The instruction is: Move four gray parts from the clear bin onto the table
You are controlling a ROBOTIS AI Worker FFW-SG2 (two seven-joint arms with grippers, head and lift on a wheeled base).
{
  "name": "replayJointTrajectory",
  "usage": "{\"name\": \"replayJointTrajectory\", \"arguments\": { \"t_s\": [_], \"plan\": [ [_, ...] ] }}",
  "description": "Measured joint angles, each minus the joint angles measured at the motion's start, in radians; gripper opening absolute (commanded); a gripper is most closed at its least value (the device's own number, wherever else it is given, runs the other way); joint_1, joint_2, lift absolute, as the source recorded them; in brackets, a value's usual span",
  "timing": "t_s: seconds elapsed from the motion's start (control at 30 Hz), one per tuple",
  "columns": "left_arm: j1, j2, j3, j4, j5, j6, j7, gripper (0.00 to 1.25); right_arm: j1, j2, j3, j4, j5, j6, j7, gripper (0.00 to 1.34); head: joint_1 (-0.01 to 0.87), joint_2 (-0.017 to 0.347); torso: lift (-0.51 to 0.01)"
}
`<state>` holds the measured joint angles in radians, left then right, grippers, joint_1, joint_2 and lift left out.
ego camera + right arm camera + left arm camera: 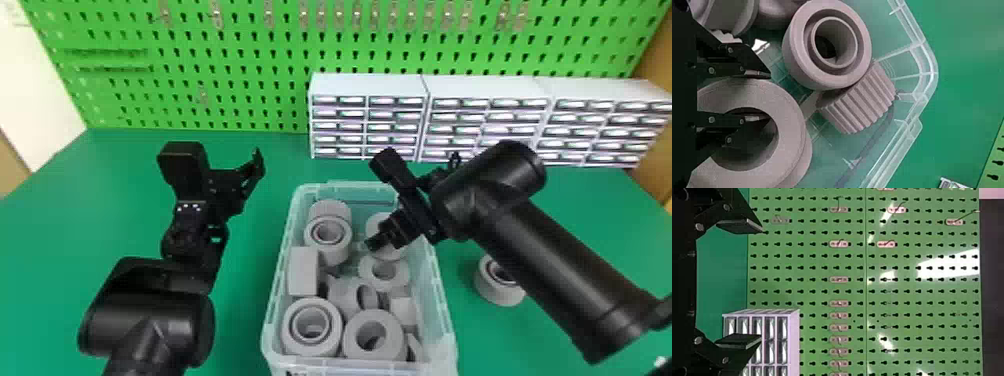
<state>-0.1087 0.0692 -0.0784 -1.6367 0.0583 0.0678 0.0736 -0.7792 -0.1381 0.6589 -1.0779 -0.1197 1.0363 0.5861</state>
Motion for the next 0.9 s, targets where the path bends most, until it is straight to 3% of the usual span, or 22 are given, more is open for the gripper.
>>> {"name": "replayJointTrajectory", "arguments": {
  "t_s": [0.57,0.9],
  "plan": [
    [0.004,0.001,0.003,0.000,0.000,0.000,0.000,0.96,-0.006,0.000,-0.016,-0.091,-0.039,0.018,-0.002,0.29,0.693,0.072,-0.052],
    [0.008,0.001,0.003,-0.001,0.000,-0.002,0.000,0.96,0.001,-0.004,-0.081,-0.235,0.012,0.114,-0.002,0.29,0.693,0.072,-0.052]
  ]
}}
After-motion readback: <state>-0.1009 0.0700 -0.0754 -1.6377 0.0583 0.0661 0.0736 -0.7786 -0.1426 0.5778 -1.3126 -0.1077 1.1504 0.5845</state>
